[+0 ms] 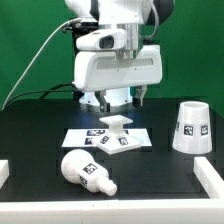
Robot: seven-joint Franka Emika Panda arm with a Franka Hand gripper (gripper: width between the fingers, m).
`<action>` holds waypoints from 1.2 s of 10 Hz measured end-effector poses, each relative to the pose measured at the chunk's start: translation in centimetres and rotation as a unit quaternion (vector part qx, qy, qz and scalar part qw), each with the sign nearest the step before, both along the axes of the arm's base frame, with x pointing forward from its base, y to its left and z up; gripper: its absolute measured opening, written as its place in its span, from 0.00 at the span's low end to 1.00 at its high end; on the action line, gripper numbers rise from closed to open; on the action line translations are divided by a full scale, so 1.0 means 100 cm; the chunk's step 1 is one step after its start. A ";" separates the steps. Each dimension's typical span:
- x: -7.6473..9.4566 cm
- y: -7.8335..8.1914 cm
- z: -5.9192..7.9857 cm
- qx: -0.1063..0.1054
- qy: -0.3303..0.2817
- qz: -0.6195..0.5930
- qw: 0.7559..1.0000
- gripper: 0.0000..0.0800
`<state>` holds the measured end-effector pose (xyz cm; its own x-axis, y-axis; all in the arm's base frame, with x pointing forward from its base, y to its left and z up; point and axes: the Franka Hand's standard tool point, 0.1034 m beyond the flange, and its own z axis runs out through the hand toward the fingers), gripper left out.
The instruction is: Assemble lamp
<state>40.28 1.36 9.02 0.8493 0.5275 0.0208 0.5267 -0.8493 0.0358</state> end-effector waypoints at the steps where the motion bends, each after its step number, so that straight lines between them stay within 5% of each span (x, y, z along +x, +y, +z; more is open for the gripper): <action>1: -0.013 0.006 -0.008 -0.004 0.014 -0.020 1.000 0.87; 5: -0.019 0.010 -0.013 0.000 0.021 -0.030 0.999 0.87; 8: -0.026 -0.006 -0.027 0.005 0.029 -0.005 1.000 0.87; 12: -0.030 -0.006 -0.040 0.010 0.033 -0.007 0.999 0.87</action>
Offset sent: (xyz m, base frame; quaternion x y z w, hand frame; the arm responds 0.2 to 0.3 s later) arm 0.0000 0.0000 0.0000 0.0000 0.0000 0.0000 1.0000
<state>37.33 0.73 4.98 0.8560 0.5163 -0.0259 0.5161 -0.8564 -0.0158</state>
